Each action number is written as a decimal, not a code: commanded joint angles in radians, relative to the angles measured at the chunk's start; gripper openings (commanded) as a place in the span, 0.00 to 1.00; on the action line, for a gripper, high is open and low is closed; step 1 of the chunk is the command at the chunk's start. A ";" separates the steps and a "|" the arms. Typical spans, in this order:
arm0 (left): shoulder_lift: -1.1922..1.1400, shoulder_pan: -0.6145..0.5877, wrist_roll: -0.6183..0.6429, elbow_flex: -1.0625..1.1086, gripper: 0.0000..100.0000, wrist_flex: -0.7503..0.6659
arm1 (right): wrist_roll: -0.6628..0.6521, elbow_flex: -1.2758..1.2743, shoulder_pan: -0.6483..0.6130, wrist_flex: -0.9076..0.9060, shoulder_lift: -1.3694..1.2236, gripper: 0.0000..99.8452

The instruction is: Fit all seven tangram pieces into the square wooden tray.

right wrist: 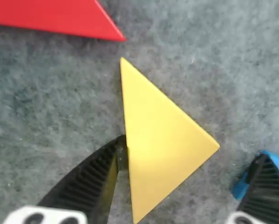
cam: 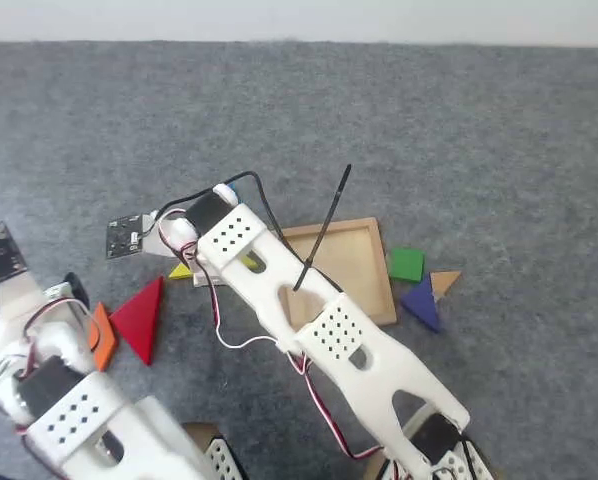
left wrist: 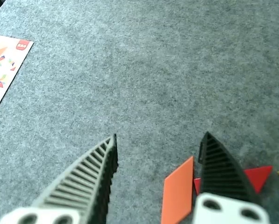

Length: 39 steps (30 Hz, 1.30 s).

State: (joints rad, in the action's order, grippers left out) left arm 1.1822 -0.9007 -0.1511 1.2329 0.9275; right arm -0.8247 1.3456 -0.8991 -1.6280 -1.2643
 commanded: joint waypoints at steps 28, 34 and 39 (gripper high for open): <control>0.002 0.005 0.009 -0.015 0.27 -0.032 | -0.276 -0.058 -0.022 -0.162 0.039 0.28; 0.002 0.005 0.009 -0.015 0.27 -0.032 | -0.275 -0.055 -0.012 -0.162 0.047 0.28; 0.002 0.005 0.009 -0.015 0.27 -0.032 | -0.239 -0.054 0.016 -0.162 0.087 0.28</control>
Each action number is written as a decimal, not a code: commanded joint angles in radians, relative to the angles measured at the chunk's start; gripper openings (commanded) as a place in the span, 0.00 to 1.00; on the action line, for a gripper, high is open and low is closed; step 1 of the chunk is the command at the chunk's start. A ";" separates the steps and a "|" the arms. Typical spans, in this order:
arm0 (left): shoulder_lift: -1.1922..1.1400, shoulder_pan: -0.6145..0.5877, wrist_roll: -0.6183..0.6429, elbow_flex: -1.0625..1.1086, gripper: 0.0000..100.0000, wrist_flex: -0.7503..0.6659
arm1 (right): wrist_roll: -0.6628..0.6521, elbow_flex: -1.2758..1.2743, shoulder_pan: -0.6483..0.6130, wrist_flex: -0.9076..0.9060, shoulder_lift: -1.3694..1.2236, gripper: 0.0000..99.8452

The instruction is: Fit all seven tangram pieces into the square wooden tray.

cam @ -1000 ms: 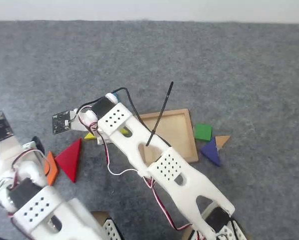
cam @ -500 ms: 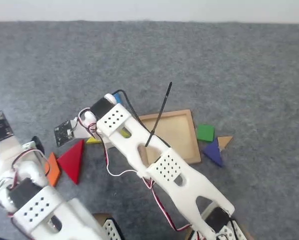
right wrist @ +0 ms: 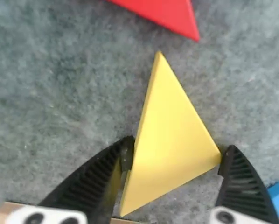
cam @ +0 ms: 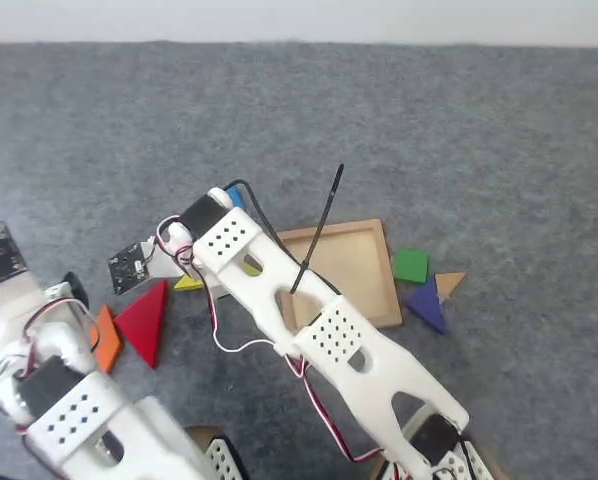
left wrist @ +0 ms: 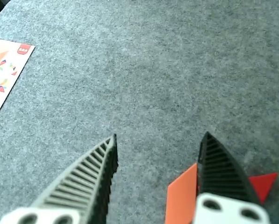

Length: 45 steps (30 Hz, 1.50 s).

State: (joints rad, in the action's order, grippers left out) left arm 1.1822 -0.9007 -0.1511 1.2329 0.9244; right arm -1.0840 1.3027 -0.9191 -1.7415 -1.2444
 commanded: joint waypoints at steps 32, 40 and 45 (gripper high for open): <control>-0.014 0.138 -0.074 0.007 0.27 -0.071 | 0.328 -0.164 0.363 -0.061 0.545 0.28; -0.436 0.262 -0.098 -0.377 0.27 0.072 | 0.419 -0.589 0.693 -0.058 0.964 0.06; -0.813 0.381 -0.152 -0.657 0.27 0.301 | 0.476 -0.875 0.855 -0.051 1.132 0.11</control>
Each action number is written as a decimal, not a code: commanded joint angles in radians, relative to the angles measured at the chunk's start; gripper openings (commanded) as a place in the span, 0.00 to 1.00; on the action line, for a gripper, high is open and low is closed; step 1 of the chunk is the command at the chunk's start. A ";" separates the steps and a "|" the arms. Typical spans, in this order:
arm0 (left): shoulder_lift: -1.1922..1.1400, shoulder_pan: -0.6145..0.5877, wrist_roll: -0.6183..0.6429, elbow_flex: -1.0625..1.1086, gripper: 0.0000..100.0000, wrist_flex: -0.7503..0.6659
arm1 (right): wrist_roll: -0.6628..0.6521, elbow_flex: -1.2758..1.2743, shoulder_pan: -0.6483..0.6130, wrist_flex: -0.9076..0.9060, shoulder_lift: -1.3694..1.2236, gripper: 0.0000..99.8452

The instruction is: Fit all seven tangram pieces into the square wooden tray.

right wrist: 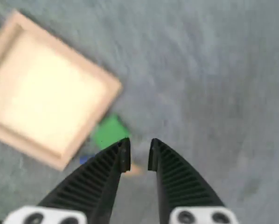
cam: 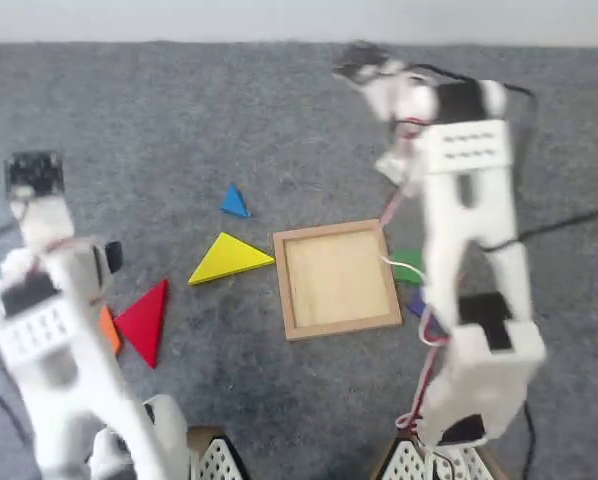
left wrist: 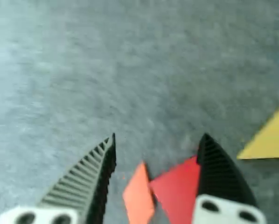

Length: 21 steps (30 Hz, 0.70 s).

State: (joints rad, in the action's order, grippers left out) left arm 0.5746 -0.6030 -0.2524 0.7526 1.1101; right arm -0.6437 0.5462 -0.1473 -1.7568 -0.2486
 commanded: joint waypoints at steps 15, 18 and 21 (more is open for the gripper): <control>-0.626 0.402 -0.614 -0.438 0.30 0.187 | 0.121 -0.931 0.223 0.348 0.490 0.12; -0.680 0.439 -0.746 -0.490 0.31 0.180 | 0.189 -1.096 0.174 0.486 0.519 0.13; -0.736 0.460 -0.873 -0.535 0.31 0.180 | 0.212 -1.178 0.166 0.558 0.522 0.13</control>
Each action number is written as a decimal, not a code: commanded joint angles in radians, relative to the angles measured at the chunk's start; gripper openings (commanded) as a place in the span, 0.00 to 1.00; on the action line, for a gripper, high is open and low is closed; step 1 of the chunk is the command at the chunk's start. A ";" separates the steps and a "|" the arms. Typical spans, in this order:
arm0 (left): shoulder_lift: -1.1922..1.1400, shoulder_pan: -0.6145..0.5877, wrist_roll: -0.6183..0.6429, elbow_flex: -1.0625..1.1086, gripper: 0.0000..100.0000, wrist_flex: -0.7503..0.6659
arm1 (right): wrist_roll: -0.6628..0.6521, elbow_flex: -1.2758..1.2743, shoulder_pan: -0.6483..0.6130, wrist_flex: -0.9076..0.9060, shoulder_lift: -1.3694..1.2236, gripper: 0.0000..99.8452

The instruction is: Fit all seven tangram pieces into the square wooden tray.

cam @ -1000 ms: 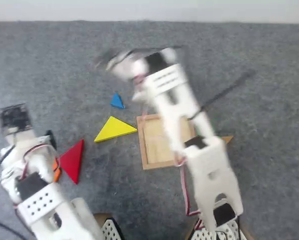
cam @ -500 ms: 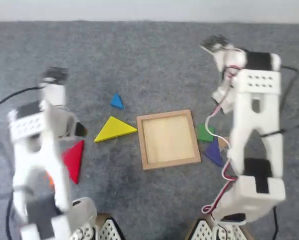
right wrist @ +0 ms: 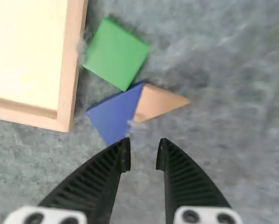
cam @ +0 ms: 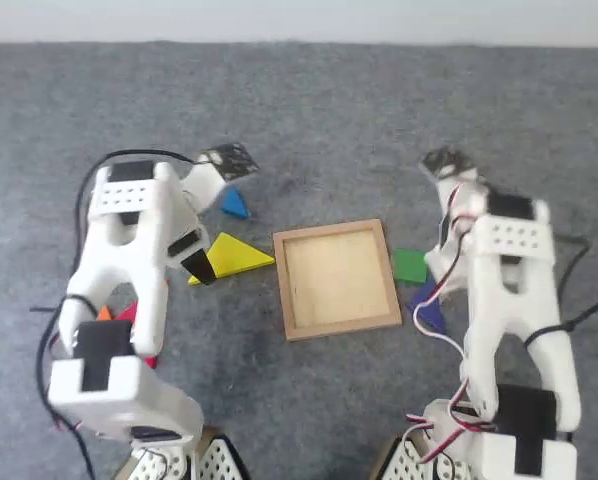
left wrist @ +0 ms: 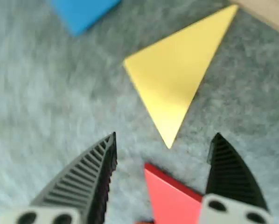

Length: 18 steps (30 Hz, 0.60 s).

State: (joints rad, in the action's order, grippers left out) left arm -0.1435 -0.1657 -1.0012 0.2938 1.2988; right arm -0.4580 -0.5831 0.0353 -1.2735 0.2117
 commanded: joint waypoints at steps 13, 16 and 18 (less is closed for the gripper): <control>-0.147 0.031 -0.387 -0.105 0.31 -0.115 | -0.046 -0.325 0.076 0.306 0.071 0.12; -0.153 0.049 -0.382 -0.102 0.31 -0.135 | -0.078 -0.379 0.077 0.351 0.073 0.12; -0.155 0.054 -0.350 -0.102 0.31 -0.157 | -0.080 -0.381 0.077 0.352 0.077 0.12</control>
State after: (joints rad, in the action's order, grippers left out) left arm -0.3030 -0.1227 -1.3771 0.2309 1.1776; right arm -0.5163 -0.9590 0.1013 -0.9436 0.2532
